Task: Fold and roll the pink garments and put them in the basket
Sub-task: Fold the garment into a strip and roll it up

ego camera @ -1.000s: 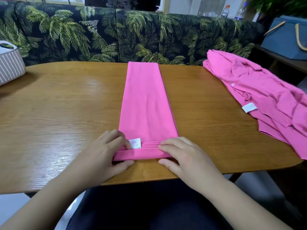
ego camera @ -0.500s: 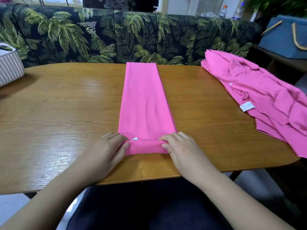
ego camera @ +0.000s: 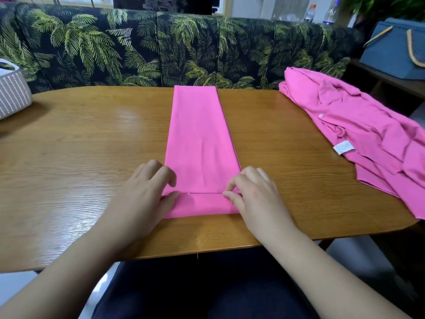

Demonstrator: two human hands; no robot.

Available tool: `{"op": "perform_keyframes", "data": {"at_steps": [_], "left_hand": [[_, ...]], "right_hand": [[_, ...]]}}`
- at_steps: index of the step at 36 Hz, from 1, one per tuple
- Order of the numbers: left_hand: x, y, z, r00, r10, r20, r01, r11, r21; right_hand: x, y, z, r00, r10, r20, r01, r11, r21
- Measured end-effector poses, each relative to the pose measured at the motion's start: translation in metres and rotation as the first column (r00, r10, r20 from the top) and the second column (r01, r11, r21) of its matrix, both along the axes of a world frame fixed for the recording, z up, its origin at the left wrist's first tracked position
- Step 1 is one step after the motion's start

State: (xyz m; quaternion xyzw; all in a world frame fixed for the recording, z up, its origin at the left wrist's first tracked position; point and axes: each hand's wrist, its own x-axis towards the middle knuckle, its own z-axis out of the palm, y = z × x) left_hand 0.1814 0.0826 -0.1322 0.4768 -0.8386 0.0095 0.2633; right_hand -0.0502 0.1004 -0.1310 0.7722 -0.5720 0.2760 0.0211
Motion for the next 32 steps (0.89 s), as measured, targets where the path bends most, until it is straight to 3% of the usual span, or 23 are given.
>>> {"op": "perform_keyframes", "data": {"at_steps": [3,5,10,15,19,21,25,30,32], "left_hand": [[-0.003,0.002,0.004,0.978,-0.2,0.067,0.2,0.98,-0.001],[-0.003,0.003,0.007,0.969,-0.236,0.078,0.235,0.972,0.018],[0.006,0.01,0.002,0.981,-0.169,0.093,0.161,0.983,0.084],[0.01,0.007,-0.008,0.977,-0.116,0.18,0.122,0.992,-0.021],[0.003,0.001,-0.011,0.992,-0.053,0.114,0.056,0.998,-0.022],[-0.001,0.0,-0.008,0.999,-0.037,0.009,0.036,0.998,0.048],[-0.004,0.007,-0.003,0.97,0.001,-0.243,0.051,0.976,0.21],[-0.003,0.008,-0.005,0.961,0.009,-0.277,0.048,0.979,0.196],[-0.002,0.006,-0.004,0.968,-0.006,-0.253,0.057,0.979,0.196]], "right_hand": [[-0.002,0.001,-0.001,0.997,0.069,0.039,-0.069,0.998,0.009],[-0.006,0.002,0.0,0.993,0.112,0.042,-0.112,0.994,0.013],[-0.015,0.013,-0.005,0.985,0.156,-0.078,-0.15,0.985,0.08],[-0.018,0.008,-0.013,0.989,0.127,-0.078,-0.124,0.991,0.042],[-0.013,0.004,-0.013,0.997,0.048,-0.068,-0.049,0.999,-0.007],[-0.011,0.003,-0.009,0.997,0.035,-0.071,-0.036,0.999,-0.01],[-0.01,0.008,0.001,0.996,0.045,0.084,-0.058,0.985,0.161],[-0.009,0.006,-0.003,0.988,0.018,0.156,-0.043,0.987,0.155],[-0.009,0.001,-0.007,0.991,0.003,0.136,-0.014,0.997,0.079]]}}
